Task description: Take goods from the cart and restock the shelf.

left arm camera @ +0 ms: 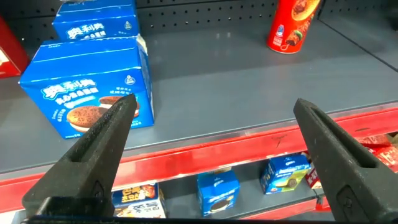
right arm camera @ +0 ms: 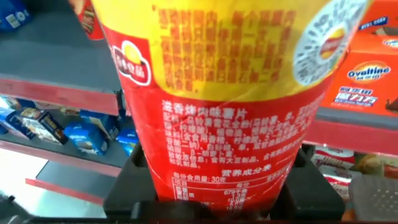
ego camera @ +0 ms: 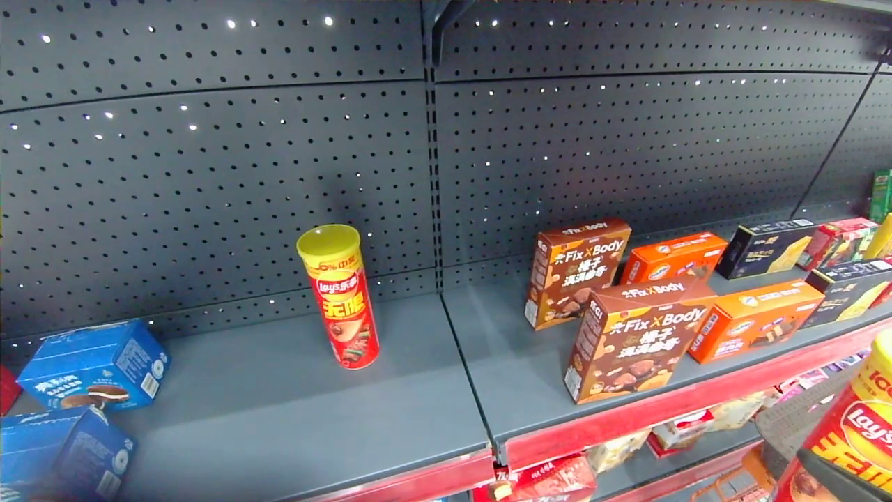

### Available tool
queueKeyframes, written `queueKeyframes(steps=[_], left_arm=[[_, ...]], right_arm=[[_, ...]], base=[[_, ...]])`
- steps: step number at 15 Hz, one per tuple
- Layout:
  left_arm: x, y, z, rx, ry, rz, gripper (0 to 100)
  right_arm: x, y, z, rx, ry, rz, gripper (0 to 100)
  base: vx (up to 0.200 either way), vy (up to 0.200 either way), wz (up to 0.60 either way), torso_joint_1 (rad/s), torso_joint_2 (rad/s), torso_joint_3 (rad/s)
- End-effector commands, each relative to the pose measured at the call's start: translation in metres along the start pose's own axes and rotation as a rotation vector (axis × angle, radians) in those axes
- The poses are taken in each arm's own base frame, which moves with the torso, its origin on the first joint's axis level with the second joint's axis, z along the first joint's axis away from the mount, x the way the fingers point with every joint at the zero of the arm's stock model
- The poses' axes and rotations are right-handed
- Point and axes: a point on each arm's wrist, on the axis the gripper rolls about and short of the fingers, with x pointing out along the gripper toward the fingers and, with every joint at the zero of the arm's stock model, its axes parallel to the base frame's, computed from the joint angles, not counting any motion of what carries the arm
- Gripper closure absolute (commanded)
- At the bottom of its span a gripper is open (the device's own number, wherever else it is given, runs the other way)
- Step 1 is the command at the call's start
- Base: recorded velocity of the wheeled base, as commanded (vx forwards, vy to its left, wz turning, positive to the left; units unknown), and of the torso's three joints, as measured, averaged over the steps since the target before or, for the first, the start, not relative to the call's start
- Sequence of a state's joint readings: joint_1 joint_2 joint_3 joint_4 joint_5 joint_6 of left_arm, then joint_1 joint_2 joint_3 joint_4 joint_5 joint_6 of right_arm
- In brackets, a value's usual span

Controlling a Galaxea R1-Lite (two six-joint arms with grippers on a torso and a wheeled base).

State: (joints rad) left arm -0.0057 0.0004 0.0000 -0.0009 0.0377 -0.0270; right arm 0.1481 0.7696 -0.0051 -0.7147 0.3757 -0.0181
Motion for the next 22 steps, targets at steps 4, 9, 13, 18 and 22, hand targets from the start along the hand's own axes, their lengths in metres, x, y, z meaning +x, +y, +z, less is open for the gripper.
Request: queueKeyframes(steps=[4, 9, 13, 18, 22], left_arm=[[0.000, 0.000, 0.000, -0.001, 0.000, 0.000, 0], [0.000, 0.000, 0.000, -0.001, -0.001, 0.000, 0], [0.000, 0.000, 0.000, -0.001, -0.001, 0.000, 0], [0.000, 0.000, 0.000, 0.007, 0.001, -0.004, 0], [0.000, 0.000, 0.000, 0.006, 0.001, -0.006, 0]], right_arm=[[-0.029, 0.013, 0.001, -0.027, -0.076, 0.055, 100], [-0.040, 0.016, 0.011, 0.022, -0.078, 0.017, 100], [-0.031, 0.012, 0.013, 0.037, -0.032, -0.016, 100], [-0.018, 0.005, 0.023, 0.050, 0.014, -0.102, 100], [-0.014, 0.002, 0.032, 0.064, 0.069, -0.175, 100]], base=[[0.000, 0.000, 0.00, 0.000, 0.00, 0.000], [0.000, 0.000, 0.00, 0.000, 0.00, 0.000], [0.000, 0.000, 0.00, 0.000, 0.00, 0.000], [0.000, 0.000, 0.00, 0.000, 0.00, 0.000], [0.000, 0.000, 0.00, 0.000, 0.00, 0.000]])
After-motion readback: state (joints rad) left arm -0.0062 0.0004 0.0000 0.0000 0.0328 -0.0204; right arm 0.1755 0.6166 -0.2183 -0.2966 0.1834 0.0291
